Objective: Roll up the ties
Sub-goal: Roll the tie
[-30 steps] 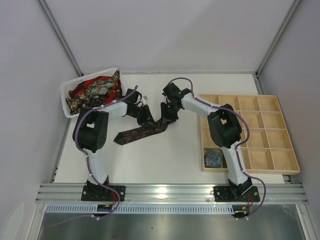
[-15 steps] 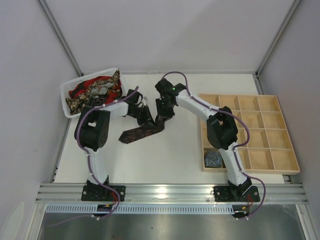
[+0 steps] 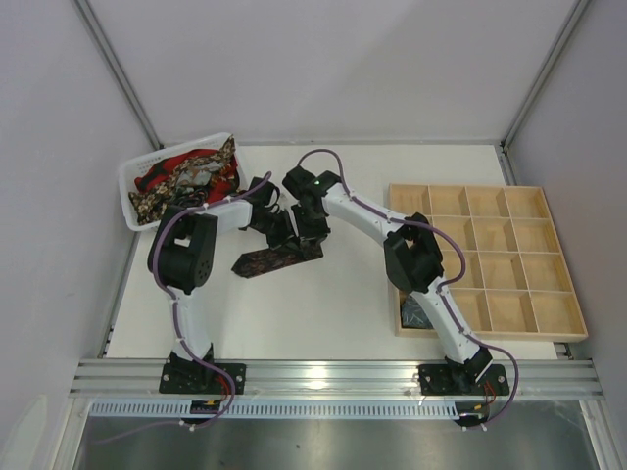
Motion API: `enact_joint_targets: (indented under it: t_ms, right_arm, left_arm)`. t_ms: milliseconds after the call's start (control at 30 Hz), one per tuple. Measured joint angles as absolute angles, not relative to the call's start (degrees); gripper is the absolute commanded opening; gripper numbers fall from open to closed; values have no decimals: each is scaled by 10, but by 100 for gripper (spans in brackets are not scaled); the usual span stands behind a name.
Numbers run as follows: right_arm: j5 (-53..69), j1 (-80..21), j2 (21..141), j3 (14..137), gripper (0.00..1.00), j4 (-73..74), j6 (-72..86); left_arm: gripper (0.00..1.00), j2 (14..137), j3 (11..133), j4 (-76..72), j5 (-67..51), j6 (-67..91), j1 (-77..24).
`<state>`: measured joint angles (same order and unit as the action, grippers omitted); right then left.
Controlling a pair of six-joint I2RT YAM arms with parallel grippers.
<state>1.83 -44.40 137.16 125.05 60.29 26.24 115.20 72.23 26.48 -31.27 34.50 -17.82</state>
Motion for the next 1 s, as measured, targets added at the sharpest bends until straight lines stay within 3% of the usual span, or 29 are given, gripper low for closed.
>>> enact_joint_targets:
  t_ms: [233, 533, 633, 767, 1000]
  right_arm:
    - [-10, -450, 1372, 1254, 0, 607, 258]
    - [-20, -453, 1392, 1291, 29, 630, 258]
    - [-23, -457, 1394, 1295, 43, 632, 258]
    - [-25, -462, 1394, 1296, 52, 631, 254]
    - [-23, -470, 1394, 1299, 58, 627, 241]
  left_arm:
    - [14, 1126, 690, 258, -312, 345, -176]
    - [14, 1073, 662, 264, -311, 346, -150]
    - [14, 1071, 662, 265, -308, 347, -141]
    - [14, 1070, 661, 265, -301, 348, -133]
    - [14, 1033, 642, 270, -290, 350, -111]
